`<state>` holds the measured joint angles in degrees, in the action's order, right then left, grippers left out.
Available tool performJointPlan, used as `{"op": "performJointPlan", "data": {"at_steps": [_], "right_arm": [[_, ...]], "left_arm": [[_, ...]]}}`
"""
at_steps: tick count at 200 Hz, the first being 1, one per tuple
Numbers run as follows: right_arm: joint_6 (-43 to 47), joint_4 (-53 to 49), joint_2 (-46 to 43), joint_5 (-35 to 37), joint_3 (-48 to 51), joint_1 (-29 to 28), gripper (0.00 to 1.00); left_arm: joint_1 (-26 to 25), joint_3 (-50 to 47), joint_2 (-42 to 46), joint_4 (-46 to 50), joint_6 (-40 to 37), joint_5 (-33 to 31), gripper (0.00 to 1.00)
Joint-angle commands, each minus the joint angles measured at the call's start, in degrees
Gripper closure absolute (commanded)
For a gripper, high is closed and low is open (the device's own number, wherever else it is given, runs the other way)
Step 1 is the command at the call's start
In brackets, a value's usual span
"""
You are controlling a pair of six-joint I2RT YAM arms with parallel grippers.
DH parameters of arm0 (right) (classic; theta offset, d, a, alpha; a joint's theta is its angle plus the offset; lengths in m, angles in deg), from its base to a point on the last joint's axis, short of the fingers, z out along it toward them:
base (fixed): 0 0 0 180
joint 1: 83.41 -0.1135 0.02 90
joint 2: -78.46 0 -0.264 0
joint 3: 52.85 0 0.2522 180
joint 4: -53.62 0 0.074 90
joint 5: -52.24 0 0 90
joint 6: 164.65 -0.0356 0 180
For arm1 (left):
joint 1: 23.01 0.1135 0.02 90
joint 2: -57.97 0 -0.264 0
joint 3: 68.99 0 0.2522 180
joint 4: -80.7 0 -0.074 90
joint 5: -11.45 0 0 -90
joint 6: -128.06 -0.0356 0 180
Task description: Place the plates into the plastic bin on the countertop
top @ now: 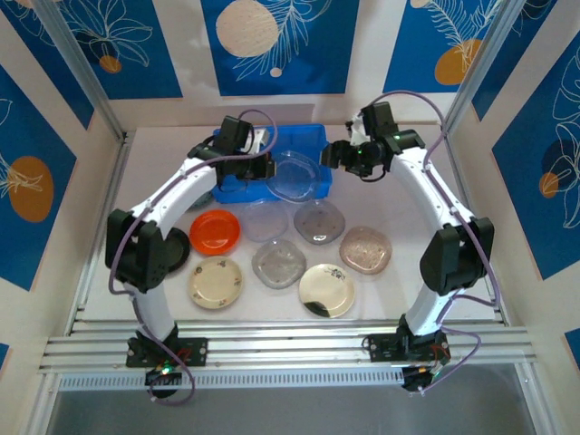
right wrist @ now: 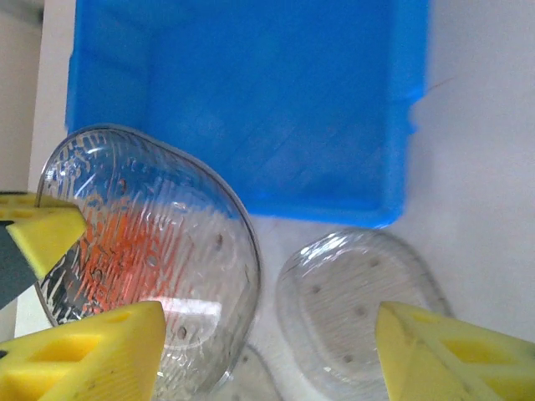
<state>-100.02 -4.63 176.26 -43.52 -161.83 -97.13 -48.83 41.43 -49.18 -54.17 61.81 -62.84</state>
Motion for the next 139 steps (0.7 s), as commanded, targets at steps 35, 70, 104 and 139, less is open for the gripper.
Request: {"op": "performJointPlan", "data": {"at_steps": [35, 70, 104, 139], "right_arm": [[-3.2, 1.9, -6.5, 2.4, 0.1, 4.9, 0.33], [-3.2, 1.0, -7.5, 2.7, 1.5, 6.7, 0.33], [-4.0, 2.7, -8.3, 2.1, 4.8, 7.9, 0.34], [-5.0, 3.8, -6.8, 1.2, 6.0, 8.3, 0.34]], "left_arm": [[1.7, 19.1, -14.2, 1.1, 7.3, -4.3, 1.0], [3.4, 25.0, -20.4, 1.9, 8.8, -6.4, 1.0], [4.1, 26.9, -24.1, 0.2, 10.5, -5.7, 1.0], [4.1, 27.7, -27.9, -2.5, 13.3, -5.6, 1.0]]}}
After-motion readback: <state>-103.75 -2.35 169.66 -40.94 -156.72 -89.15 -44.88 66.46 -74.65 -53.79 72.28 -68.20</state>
